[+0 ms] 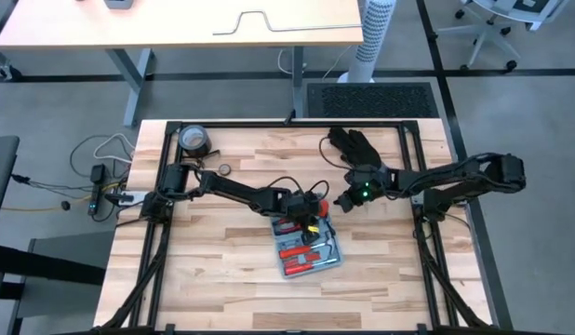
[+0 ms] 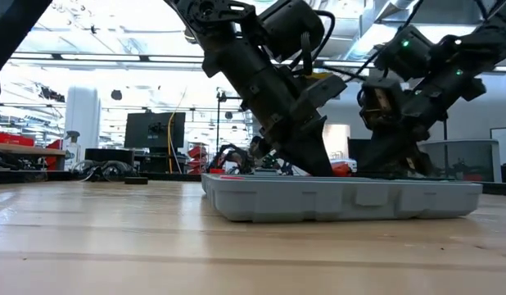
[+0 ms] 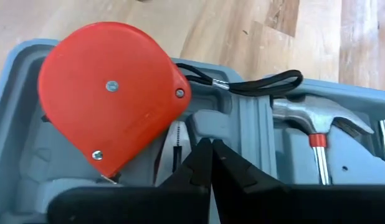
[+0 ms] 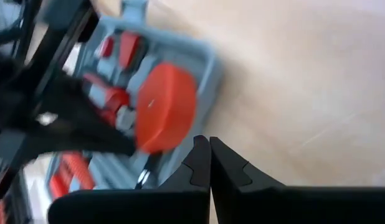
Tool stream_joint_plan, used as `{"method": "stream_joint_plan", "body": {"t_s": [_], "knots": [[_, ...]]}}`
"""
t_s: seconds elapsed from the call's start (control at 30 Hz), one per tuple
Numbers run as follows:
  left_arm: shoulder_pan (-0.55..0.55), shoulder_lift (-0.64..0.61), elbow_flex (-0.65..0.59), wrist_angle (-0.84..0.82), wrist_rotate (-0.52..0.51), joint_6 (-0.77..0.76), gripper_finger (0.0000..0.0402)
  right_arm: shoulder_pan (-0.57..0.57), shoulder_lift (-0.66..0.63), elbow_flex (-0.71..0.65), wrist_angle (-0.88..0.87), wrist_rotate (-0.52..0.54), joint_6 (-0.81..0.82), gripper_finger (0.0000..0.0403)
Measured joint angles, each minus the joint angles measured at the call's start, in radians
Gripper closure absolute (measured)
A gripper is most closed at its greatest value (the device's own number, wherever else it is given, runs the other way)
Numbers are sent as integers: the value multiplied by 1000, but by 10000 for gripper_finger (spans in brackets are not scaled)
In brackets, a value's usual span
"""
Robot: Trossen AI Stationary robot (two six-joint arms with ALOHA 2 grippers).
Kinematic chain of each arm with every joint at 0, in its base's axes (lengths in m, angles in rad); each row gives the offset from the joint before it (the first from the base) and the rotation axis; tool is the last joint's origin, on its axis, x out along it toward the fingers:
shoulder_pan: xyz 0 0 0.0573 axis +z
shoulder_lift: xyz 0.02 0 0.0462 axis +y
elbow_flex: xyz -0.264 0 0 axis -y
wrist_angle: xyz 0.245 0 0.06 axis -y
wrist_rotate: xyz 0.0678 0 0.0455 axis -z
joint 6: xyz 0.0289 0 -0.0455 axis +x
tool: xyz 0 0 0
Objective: Prefit tool cases
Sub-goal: Put the orange measuring tape into the gray toolbox
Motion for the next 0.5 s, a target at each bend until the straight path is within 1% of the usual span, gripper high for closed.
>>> {"method": "stream_joint_plan", "body": {"t_s": [0.1, 0.23, 0.3, 0.5], "knots": [[-3, 0, 0, 2, 1, -1, 401, -64, 14, 0, 2, -14, -30, 397], [-2, 0, 0, 3, -14, -1, 401, -131, 59, 1, 48, -80, -49, 397], [4, 0, 7, -3, -26, -1, 401, -144, 89, 1, 83, -109, -49, 397], [11, 0, 43, -11, -45, 22, 401, -147, 166, 67, 106, -118, -72, 398]]}}
